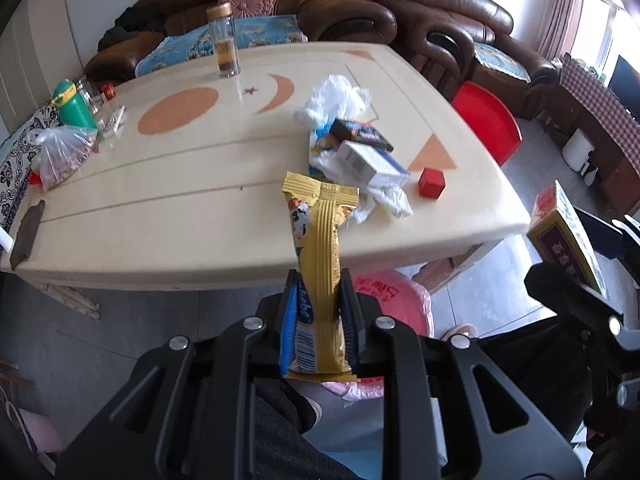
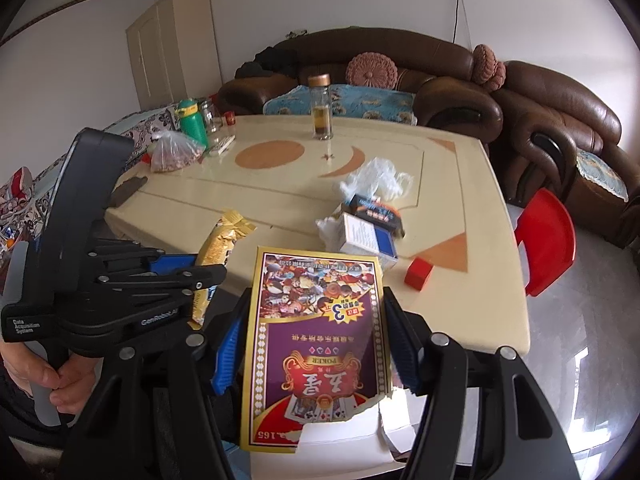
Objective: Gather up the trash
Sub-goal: 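Lift both held items and carry them over the pink trash bin, then open the left gripper over the bin while the right gripper releases the card box, then raise both tools back over the table toward the remaining boxes, then grasp the black box with the left gripper while the right gripper grasps the red cube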
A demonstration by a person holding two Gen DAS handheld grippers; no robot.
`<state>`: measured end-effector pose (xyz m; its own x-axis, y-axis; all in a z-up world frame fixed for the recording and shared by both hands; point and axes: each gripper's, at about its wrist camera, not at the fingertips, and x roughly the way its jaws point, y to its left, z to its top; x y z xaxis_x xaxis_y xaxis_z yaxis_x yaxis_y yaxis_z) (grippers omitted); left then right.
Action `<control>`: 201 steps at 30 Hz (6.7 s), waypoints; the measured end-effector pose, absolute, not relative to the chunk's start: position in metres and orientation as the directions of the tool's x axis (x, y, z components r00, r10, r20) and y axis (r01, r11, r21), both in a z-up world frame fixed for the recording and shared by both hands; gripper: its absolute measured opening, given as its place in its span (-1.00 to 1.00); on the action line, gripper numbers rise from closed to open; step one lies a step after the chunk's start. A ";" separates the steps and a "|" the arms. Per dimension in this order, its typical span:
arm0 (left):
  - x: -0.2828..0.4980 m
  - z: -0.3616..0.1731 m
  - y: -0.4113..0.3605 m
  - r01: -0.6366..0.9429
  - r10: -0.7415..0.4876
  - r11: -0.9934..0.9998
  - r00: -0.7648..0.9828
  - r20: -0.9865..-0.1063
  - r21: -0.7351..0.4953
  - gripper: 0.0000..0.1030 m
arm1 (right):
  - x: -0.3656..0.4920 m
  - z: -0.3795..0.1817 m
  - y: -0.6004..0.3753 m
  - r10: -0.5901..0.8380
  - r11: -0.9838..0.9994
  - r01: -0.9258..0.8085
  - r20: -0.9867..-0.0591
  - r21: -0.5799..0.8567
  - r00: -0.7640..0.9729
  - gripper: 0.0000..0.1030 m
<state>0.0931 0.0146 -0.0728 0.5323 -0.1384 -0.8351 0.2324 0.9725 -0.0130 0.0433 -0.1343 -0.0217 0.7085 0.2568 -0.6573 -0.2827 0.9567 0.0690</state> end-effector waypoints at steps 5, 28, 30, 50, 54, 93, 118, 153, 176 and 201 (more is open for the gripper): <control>0.095 -0.089 0.013 0.234 -0.137 0.972 0.500 -0.855 -0.019 -0.60 | 0.046 -0.038 -0.131 0.264 0.955 -0.286 -0.678 0.082 0.686 0.16; 0.113 -0.168 -0.002 0.294 -0.222 0.948 0.334 -0.916 -0.122 -0.66 | 0.074 -0.131 -0.146 0.249 0.963 -0.233 -0.790 0.138 0.560 0.17; 0.113 -0.170 -0.003 0.299 -0.242 0.943 0.320 -0.916 -0.145 -0.66 | 0.080 -0.141 -0.149 0.253 0.963 -0.224 -0.801 0.152 0.542 0.17; 0.130 -0.256 -0.016 0.284 -0.269 0.935 0.173 -0.947 -0.214 -0.66 | 0.122 -0.238 -0.152 0.265 0.957 -0.216 -0.891 0.196 0.367 0.17; 0.137 -0.274 -0.020 0.281 -0.266 0.934 0.132 -0.955 -0.221 -0.66 | 0.128 -0.255 -0.148 0.262 0.954 -0.232 -0.905 0.191 0.334 0.17; 0.160 -0.336 -0.016 0.211 -0.157 0.966 0.007 -0.988 -0.152 0.26 | 0.155 -0.322 -0.165 0.279 0.958 -0.129 -0.939 0.257 0.199 0.62; 0.123 -0.226 -0.003 0.342 -0.171 0.934 0.178 -0.969 -0.102 0.34 | 0.116 -0.202 -0.175 0.374 0.927 -0.187 -0.817 0.325 0.438 0.65; 0.295 -0.035 -0.102 0.812 -0.150 0.577 0.210 -0.966 0.087 0.65 | 0.170 -0.024 -0.256 0.294 0.947 -0.145 -0.588 0.287 0.753 0.87; 0.355 -0.137 -0.148 0.846 -0.019 0.532 0.054 -0.998 0.035 0.65 | 0.209 -0.127 -0.250 0.300 0.935 -0.062 -0.687 0.349 0.662 0.87; 0.363 -0.179 -0.156 0.849 -0.016 0.528 0.002 -1.000 -0.006 0.42 | 0.219 -0.159 -0.222 0.165 0.982 -0.049 -0.718 0.180 0.677 0.41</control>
